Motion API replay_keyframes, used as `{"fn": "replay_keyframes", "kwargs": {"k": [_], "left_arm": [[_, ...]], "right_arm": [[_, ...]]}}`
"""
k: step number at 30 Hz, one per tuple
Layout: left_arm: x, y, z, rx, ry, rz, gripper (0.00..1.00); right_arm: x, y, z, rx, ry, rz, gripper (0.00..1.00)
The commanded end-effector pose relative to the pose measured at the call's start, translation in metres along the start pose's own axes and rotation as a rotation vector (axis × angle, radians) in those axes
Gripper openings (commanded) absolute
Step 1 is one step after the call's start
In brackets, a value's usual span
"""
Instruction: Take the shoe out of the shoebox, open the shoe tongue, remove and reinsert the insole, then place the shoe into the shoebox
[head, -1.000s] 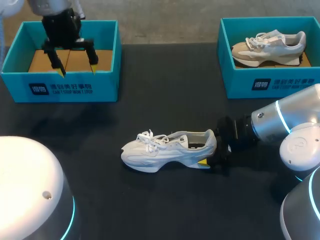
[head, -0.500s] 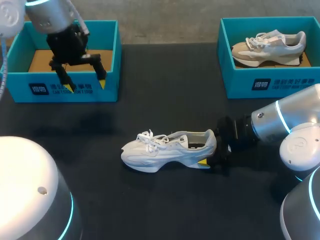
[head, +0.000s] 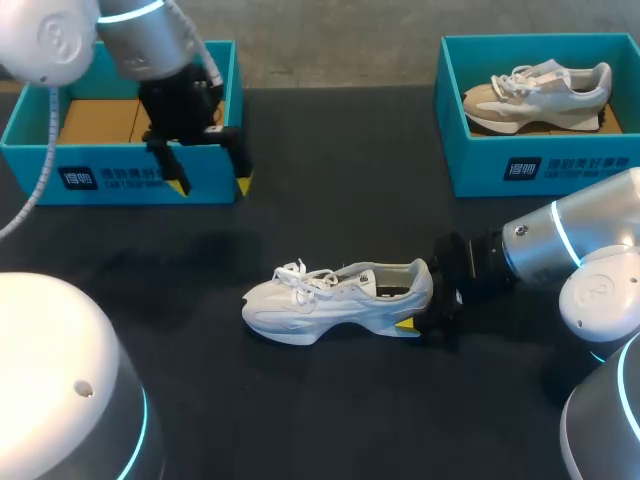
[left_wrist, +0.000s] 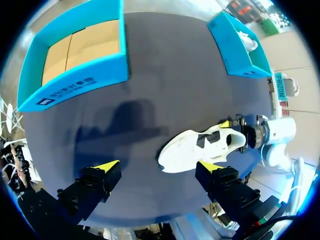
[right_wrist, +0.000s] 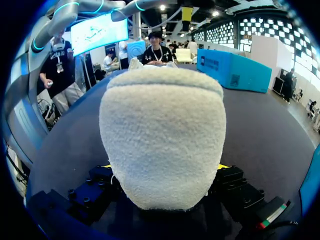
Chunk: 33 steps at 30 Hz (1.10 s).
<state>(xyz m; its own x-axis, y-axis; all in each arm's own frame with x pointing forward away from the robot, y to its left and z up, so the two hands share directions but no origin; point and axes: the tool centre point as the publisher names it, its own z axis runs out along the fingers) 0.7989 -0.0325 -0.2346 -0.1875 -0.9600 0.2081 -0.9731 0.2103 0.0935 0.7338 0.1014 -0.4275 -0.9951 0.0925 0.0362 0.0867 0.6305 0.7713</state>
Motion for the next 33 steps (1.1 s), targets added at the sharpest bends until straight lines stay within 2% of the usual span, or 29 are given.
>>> {"fn": "replay_keyframes", "kwargs": {"k": [1, 23, 28, 33], "left_arm": [[0.008, -0.008, -0.002, -0.017, -0.025, -0.001, 1.00], [0.007, -0.006, -0.003, -0.015, -0.018, 0.030, 1.00], [0.005, -0.003, -0.002, 0.002, -0.084, 0.040, 1.00], [0.017, -0.004, 0.009, -0.006, -0.061, 0.089, 1.00]], "right_arm": [[0.001, 0.000, 0.005, 0.004, -0.001, 0.001, 0.00], [0.001, 0.000, 0.005, 0.004, -0.001, 0.001, 0.00], [0.001, 0.000, 0.005, 0.004, -0.001, 0.001, 0.00], [0.001, 0.000, 0.005, 0.004, -0.001, 0.001, 0.00]]}}
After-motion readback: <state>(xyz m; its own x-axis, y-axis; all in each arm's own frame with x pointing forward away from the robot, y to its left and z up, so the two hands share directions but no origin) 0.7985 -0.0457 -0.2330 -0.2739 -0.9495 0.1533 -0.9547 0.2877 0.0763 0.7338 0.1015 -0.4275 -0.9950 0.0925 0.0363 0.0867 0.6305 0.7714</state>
